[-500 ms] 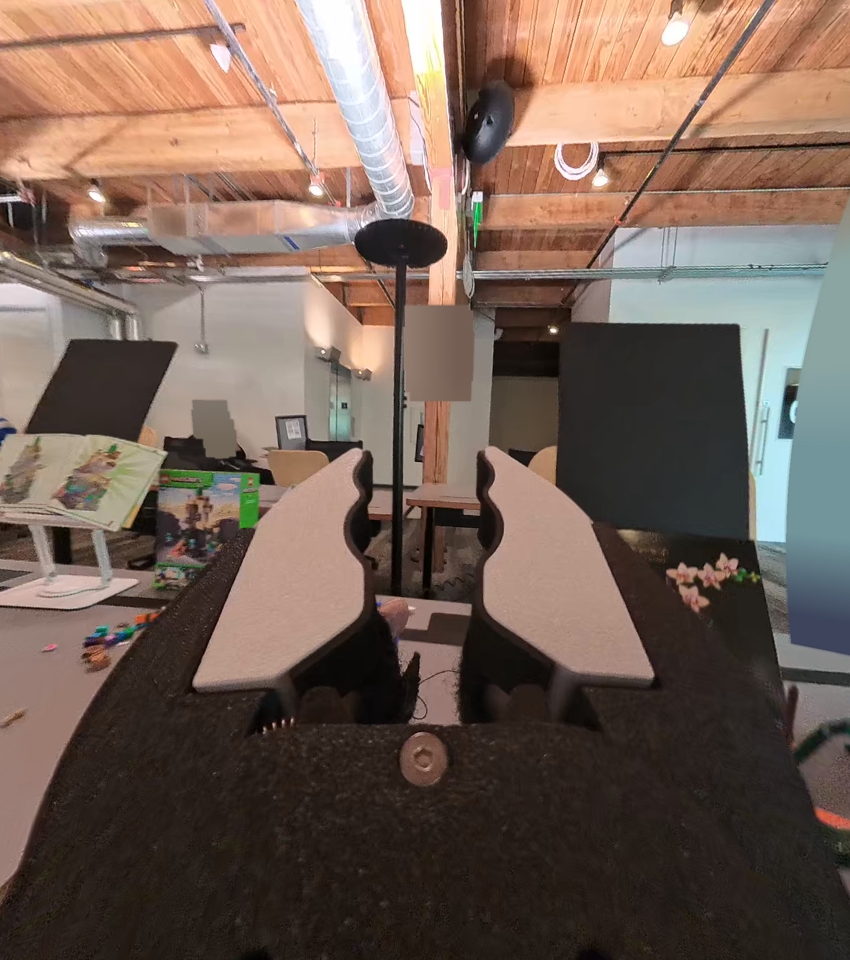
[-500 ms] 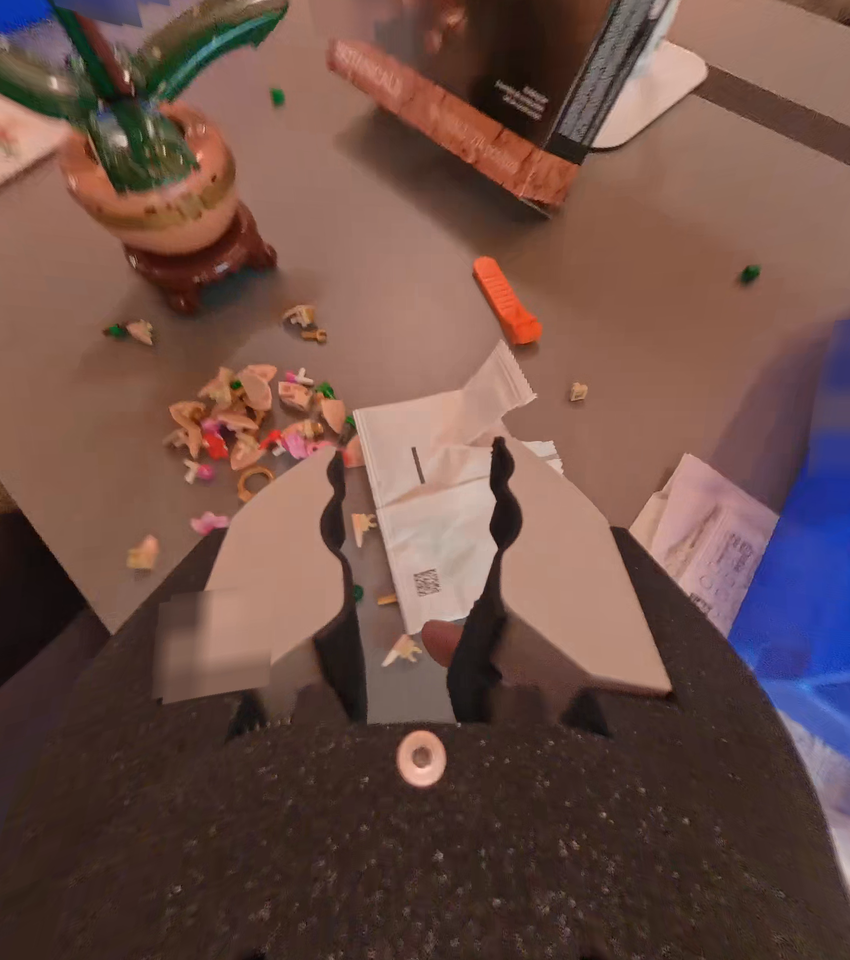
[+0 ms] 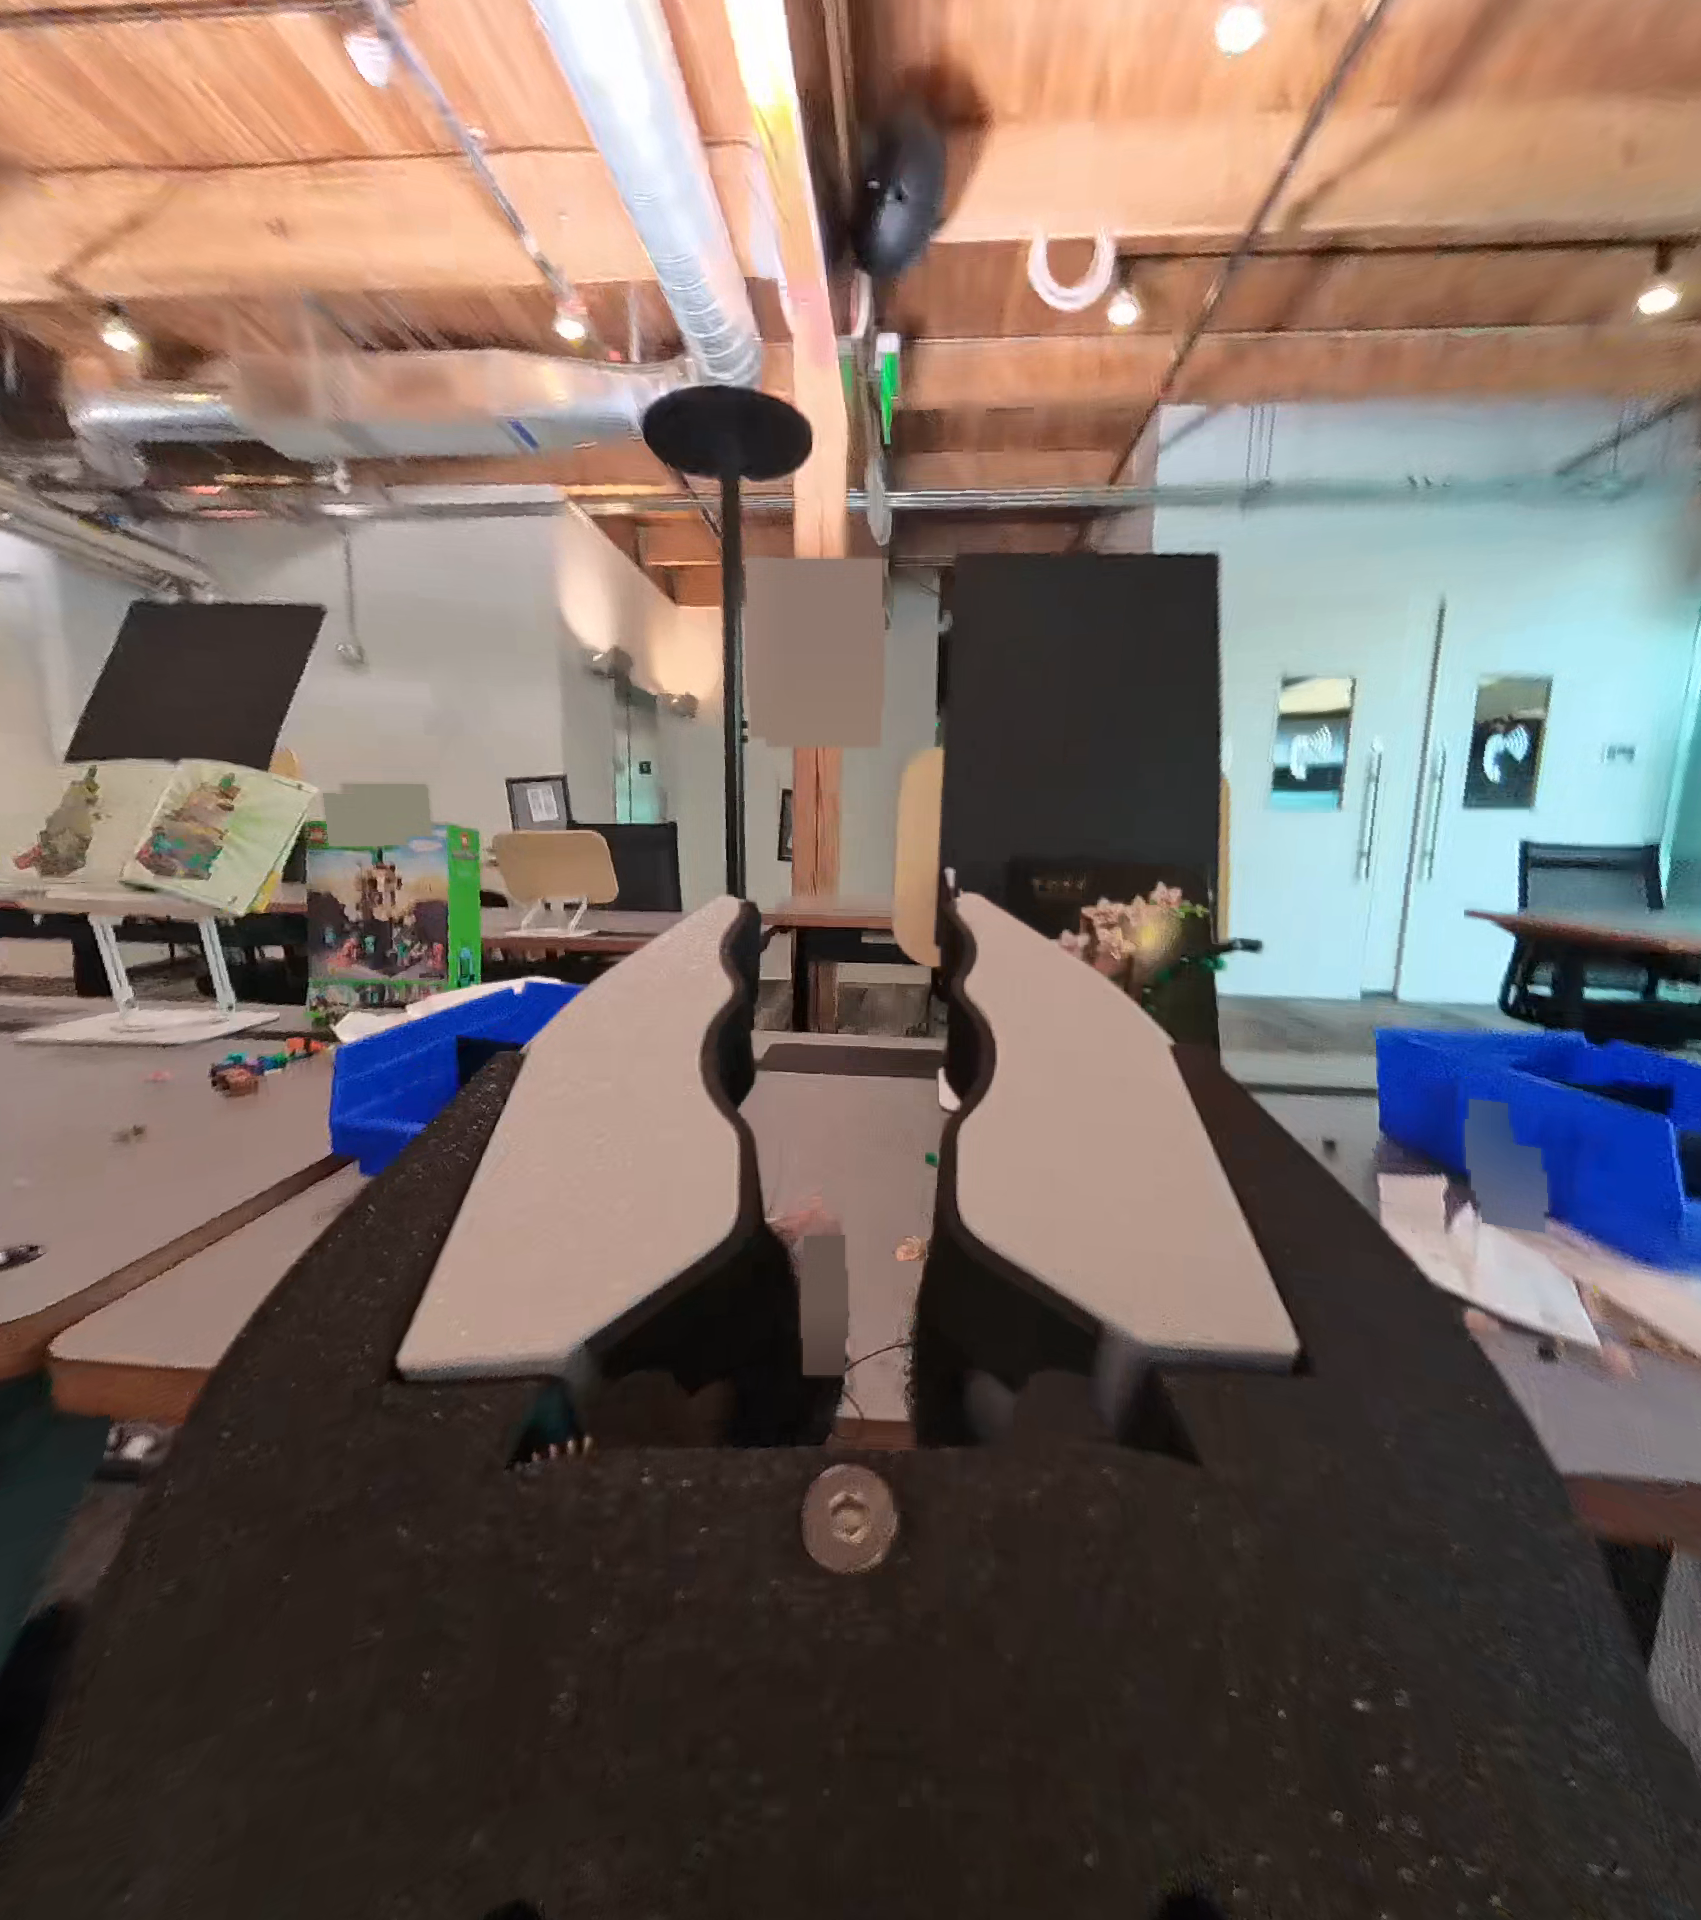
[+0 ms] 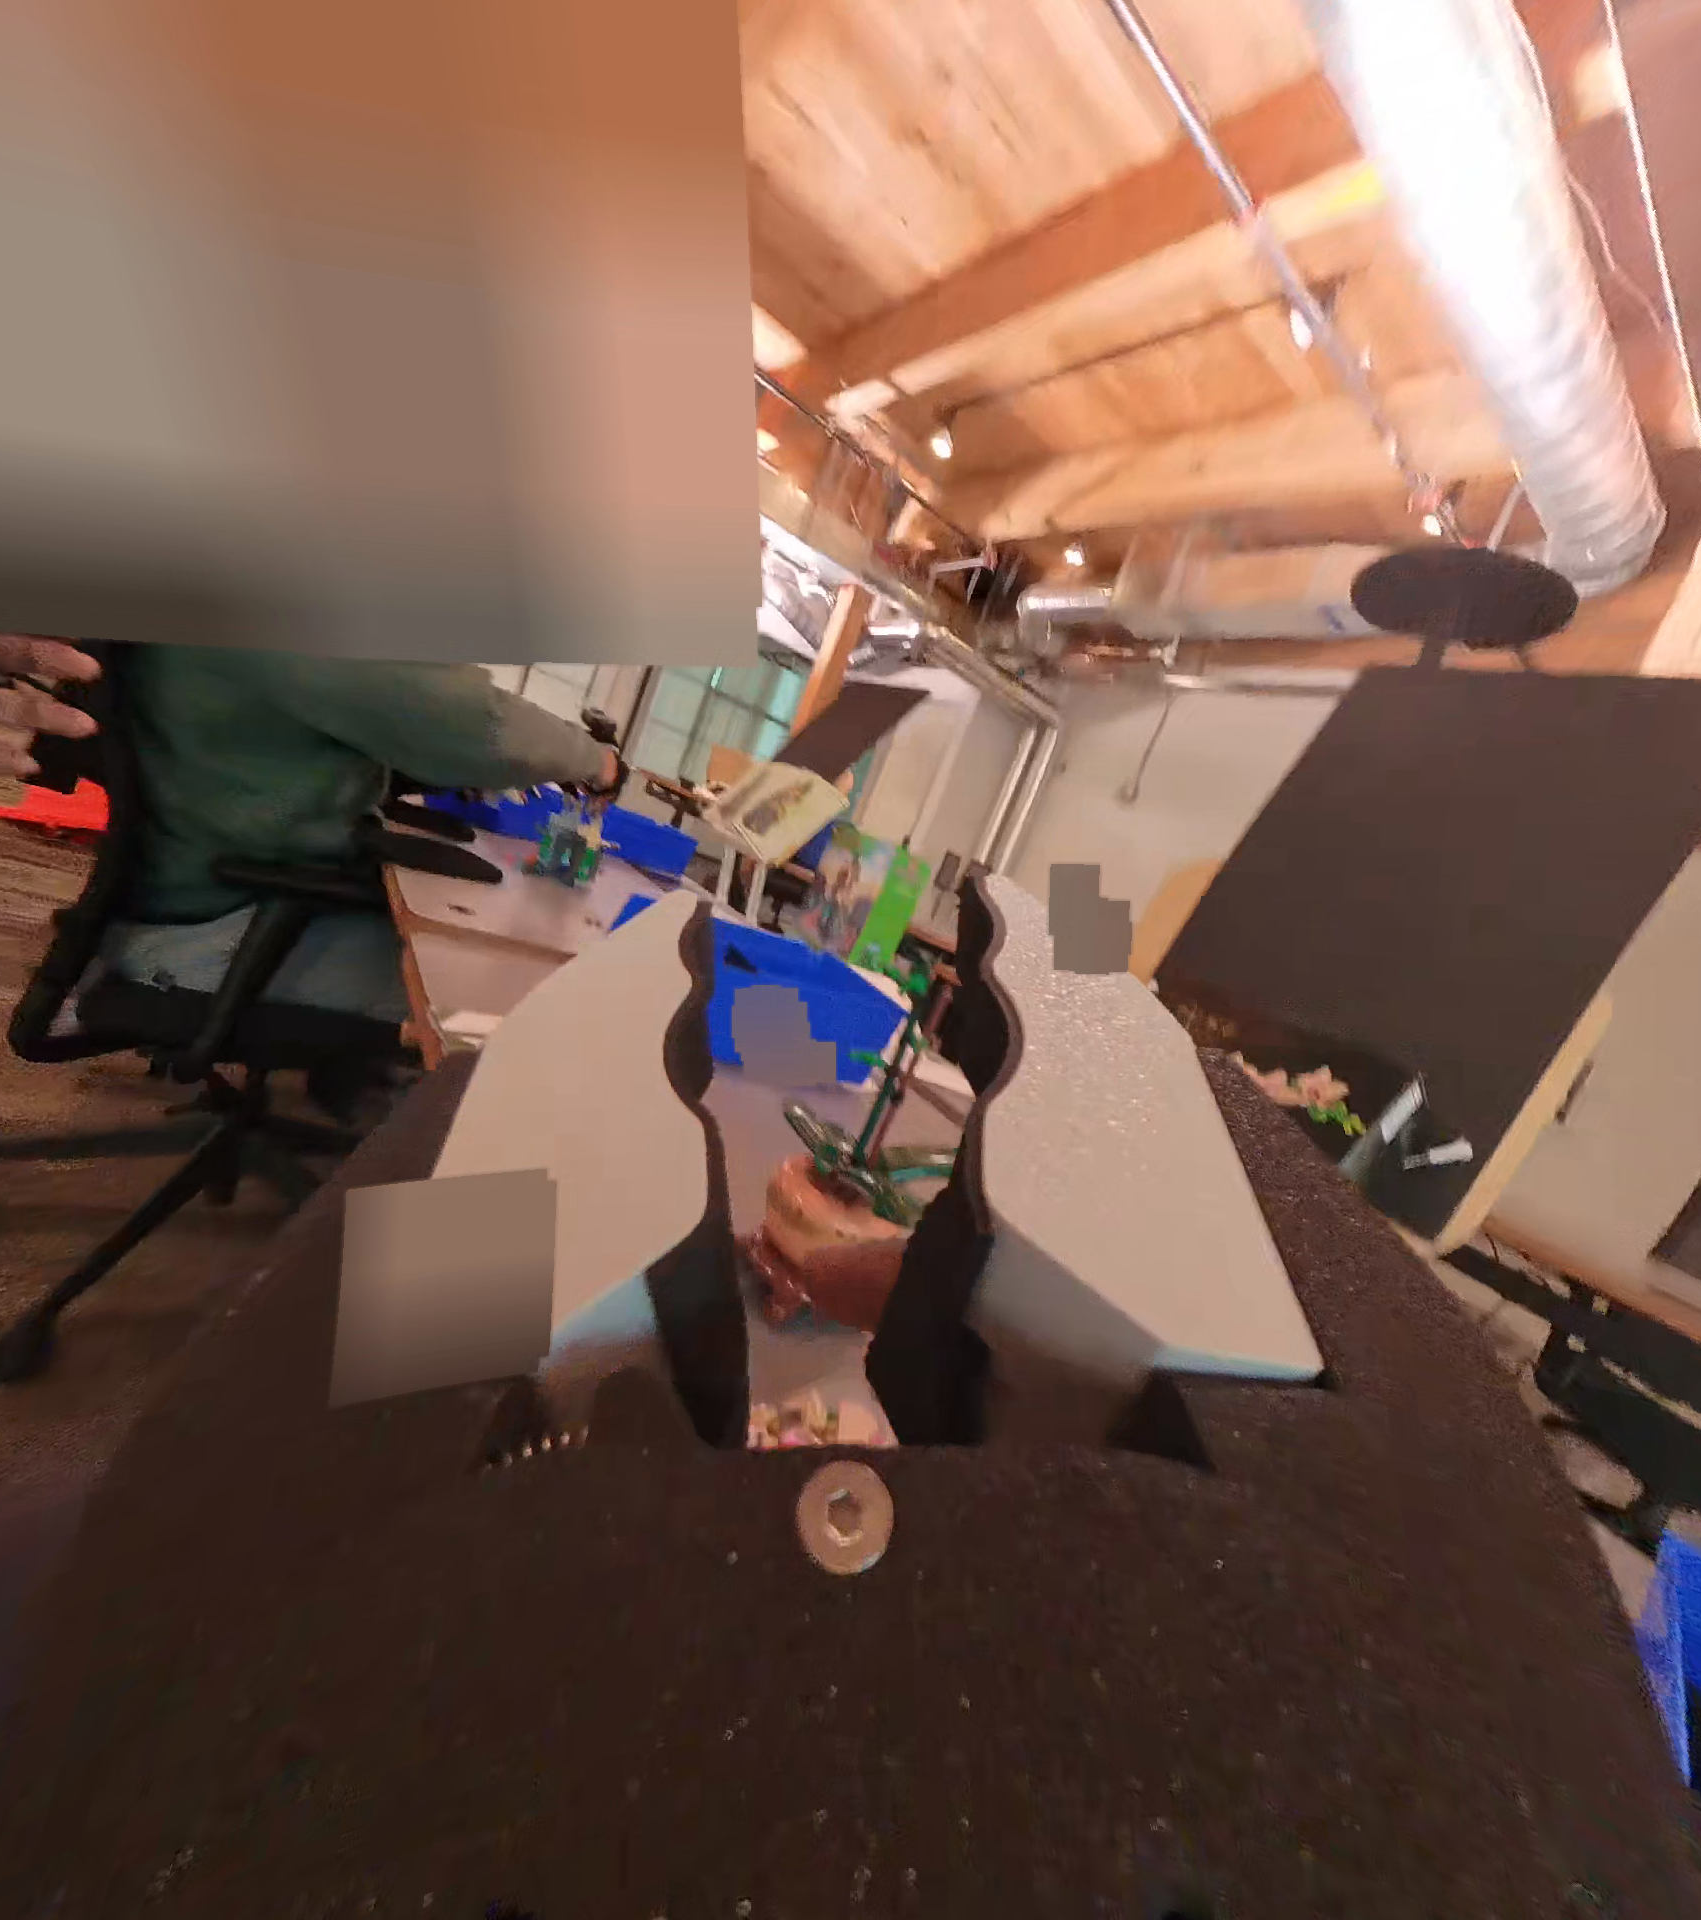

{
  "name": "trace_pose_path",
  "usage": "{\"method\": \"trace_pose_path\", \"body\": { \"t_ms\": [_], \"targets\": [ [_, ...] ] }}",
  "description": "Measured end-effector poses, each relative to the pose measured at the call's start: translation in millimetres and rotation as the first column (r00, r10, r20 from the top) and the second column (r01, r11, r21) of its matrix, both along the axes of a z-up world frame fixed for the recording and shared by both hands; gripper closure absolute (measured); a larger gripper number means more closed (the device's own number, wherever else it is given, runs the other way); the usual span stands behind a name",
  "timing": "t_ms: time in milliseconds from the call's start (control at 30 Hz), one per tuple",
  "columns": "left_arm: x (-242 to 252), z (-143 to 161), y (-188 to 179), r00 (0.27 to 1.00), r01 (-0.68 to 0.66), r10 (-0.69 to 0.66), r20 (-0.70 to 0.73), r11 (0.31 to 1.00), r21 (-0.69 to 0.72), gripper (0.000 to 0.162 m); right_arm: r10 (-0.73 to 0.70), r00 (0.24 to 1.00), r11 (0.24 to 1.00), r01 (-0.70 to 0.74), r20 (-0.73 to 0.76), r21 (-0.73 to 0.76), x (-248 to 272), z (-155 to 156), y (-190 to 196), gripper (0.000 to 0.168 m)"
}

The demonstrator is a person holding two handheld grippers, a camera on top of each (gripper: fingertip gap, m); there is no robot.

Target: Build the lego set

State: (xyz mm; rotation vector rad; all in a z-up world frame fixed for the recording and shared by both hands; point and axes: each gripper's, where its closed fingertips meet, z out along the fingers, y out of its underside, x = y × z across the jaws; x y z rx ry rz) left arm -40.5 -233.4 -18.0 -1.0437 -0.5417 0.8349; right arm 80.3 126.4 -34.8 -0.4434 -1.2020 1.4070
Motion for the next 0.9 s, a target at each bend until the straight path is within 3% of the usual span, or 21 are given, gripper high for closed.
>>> {"method": "trace_pose_path", "body": {
  "t_ms": [133,333,467,667,767,900],
  "targets": [
    [19.8,-5.4,22.9,0.993,0.114,-0.116,-0.030,0.992,-0.062,0.130,0.109,0.993,0.994,-0.109,0.039,-0.009,14.3,7.0,-31.6,0.130],
    [-5.2,-32.1,77.1,0.961,0.272,-0.274,0.021,0.940,-0.207,0.130,0.270,0.934,0.959,-0.281,0.233,0.016,-40.2,-23.4,-62.7,0.138],
    [-54.9,-36.8,107.7,0.940,0.334,-0.339,0.041,0.887,-0.321,0.128,0.324,0.918,0.946,-0.309,0.229,-0.098,-77.9,-27.5,-51.2,0.156],
    [-121.6,-43.7,108.8,0.983,0.184,-0.183,0.029,0.949,-0.256,0.130,0.371,0.893,0.928,-0.345,0.254,-0.141,-107.4,-17.0,-14.2,0.160],
    [-129.6,-35.6,117.9,0.974,0.209,-0.223,-0.037,0.952,-0.223,0.133,0.251,0.937,0.968,-0.236,0.242,-0.092,-101.0,-4.0,13.0,0.158],
    [-153.8,12.0,147.2,0.961,0.243,-0.260,-0.096,0.957,-0.161,0.135,0.121,0.980,0.988,-0.103,0.155,-0.117,-71.5,9.6,51.3,0.156]
  ]
}}
